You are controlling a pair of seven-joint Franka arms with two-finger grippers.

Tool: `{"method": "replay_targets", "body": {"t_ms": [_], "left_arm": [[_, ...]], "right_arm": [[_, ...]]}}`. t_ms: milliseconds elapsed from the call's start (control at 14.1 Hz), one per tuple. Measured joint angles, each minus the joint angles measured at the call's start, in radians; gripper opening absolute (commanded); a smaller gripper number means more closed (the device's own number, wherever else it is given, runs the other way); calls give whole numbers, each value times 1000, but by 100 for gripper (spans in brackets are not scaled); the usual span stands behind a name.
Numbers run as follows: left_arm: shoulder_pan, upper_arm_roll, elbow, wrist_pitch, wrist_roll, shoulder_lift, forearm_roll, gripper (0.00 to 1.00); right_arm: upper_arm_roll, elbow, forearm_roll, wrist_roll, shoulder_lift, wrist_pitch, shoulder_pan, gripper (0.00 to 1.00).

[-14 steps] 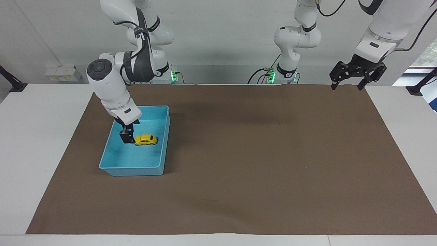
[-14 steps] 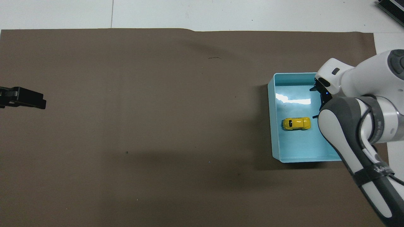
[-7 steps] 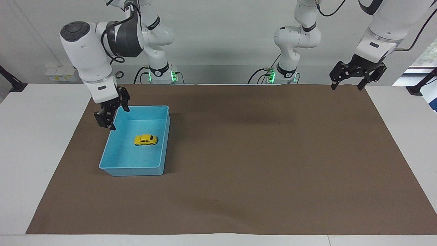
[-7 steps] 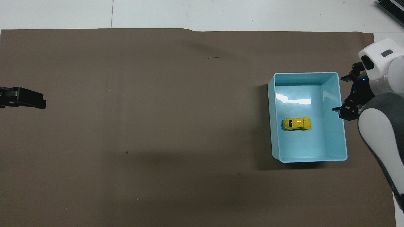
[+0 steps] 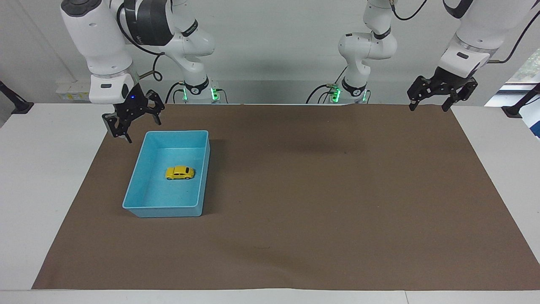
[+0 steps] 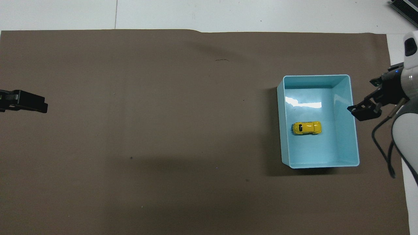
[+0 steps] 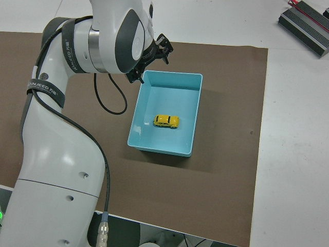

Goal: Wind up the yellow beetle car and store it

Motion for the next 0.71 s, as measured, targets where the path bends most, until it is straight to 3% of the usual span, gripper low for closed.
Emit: {"method": "replay_targets", "body": {"t_ms": [707], "left_arm": [[0,0,0,0,0,0,0,100]], "right_arm": [[1,93,34,536,0,-69,2,100]]}}
